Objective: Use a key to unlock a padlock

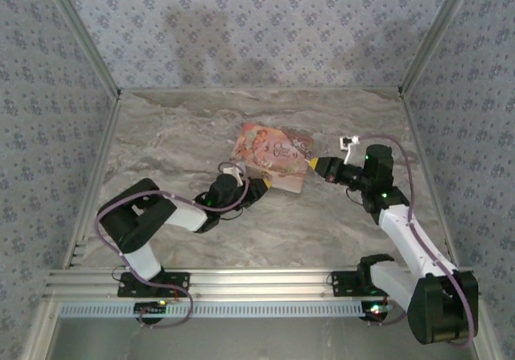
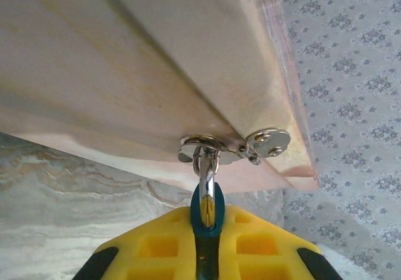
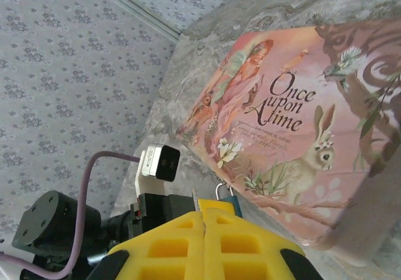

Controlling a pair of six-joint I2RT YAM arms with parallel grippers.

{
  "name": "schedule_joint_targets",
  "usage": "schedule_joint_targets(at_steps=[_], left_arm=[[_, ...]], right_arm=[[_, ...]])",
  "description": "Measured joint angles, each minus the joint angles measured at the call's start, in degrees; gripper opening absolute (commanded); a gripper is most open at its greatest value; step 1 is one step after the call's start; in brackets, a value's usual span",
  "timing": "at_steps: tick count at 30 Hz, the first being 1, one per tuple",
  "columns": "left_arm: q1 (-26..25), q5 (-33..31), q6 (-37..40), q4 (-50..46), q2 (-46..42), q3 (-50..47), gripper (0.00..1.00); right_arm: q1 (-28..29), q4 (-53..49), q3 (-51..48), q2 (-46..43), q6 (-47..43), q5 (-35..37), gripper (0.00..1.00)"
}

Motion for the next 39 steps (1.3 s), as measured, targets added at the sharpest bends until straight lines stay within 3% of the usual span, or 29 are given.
schedule_joint_targets(at_steps=[9, 17, 28, 39], left_arm=[[-1.29, -1.90, -4.02, 5.29, 5.38, 2.27, 0.11], [-1.29, -1.88, -6.27, 7.61, 6.88, 5.16, 0.12], [-1.29, -1.81, -7.30, 7.76, 6.88, 5.81, 0.12], [-1.29, -1.60, -7.52, 7.87, 6.88, 7.02, 0.12]], right_arm=[[3.67, 9.40, -10.99, -3.54, 12.74, 2.78, 0.00], [11.69, 16.33, -19.19, -5.64, 21.81, 12.09, 0.00], [18.64, 24.52, -23.10, -1.55, 30.93, 24.65, 0.00], [23.56, 28.79, -23.08, 2.51, 37.13, 32.04, 0.00]])
